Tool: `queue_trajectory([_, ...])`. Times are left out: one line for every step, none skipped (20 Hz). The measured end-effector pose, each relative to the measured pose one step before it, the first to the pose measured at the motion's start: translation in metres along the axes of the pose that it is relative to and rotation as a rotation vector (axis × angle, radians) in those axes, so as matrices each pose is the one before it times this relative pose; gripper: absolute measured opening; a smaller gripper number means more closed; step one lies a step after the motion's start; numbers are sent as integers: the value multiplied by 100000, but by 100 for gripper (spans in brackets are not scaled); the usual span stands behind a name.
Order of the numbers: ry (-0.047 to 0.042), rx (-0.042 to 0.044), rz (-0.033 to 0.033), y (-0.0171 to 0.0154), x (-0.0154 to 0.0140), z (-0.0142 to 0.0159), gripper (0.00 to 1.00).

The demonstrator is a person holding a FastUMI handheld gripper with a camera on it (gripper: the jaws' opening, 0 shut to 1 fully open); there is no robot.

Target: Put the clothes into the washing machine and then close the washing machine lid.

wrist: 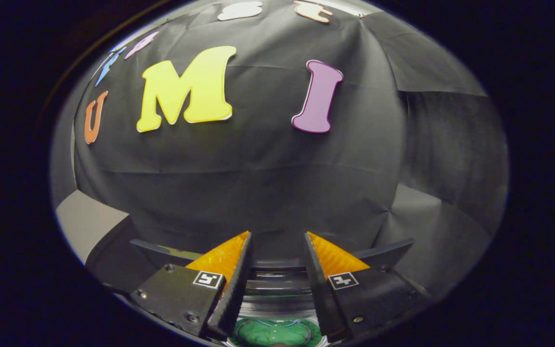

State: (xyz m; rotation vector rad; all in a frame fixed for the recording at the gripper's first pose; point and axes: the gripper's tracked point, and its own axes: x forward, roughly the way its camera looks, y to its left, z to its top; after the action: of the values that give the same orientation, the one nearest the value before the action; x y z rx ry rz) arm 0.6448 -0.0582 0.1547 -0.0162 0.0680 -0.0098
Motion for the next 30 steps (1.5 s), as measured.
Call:
queue_trajectory([-1321,-90,79,-26,-271,-15,66])
queue_trajectory([-1217,-211,158,39,-213,-156,66])
queue_trajectory([-905,26,225,25,-293,-76,66])
queue_trajectory([-842,205,206,-23,-194,2,66])
queue_trajectory([-838,64,115,-3,-217,-34,66])
queue_trajectory([-619,-210,25,-18,-282,-53,66])
queue_trajectory([-450,0,-117,-39,-258,-143,66])
queue_trajectory([-141,256,-247,30,-278,-83,66])
queue_trajectory([-106,221,-511,-11,-205,-79,66])
queue_trajectory([-94,151,-727,0,-348,-135,66])
queue_trajectory([-247,-44,-737,38,-503,-148,66])
queue_trajectory([-465,-409,-530,-179,-944,-385,66])
queue_trajectory([-430,-86,-273,-199,-773,-266,66])
queue_trajectory([41,313,-96,-158,-638,-281,66])
queue_trajectory([317,189,-23,260,759,279,66])
queue_trajectory([257,36,-37,-6,108,53,66])
queue_trajectory([94,-173,29,-81,-299,-192,66])
queue_trajectory([258,-28,-7,-47,-180,-108,66])
queue_trajectory([358,256,-62,-12,-106,-57,66])
queue_trajectory([92,84,58,2,-122,-100,66])
queue_trajectory([-26,-44,58,-45,-21,-33,66])
queue_trajectory([-21,-220,66,-51,-13,-11,66])
queue_trajectory([-2,-93,60,-15,-17,6,66])
queue_trajectory([117,185,32,41,49,-50,66])
queue_trajectory([321,115,-13,9,5,13,66])
queue_trajectory([548,-105,18,-8,-15,-81,66])
queue_trajectory([730,-115,-79,8,-39,-28,66])
queue_trajectory([705,-248,-21,-8,-65,-59,66])
queue_trajectory([677,-200,72,32,-21,-41,66])
queue_trajectory([665,-182,188,27,30,-171,66])
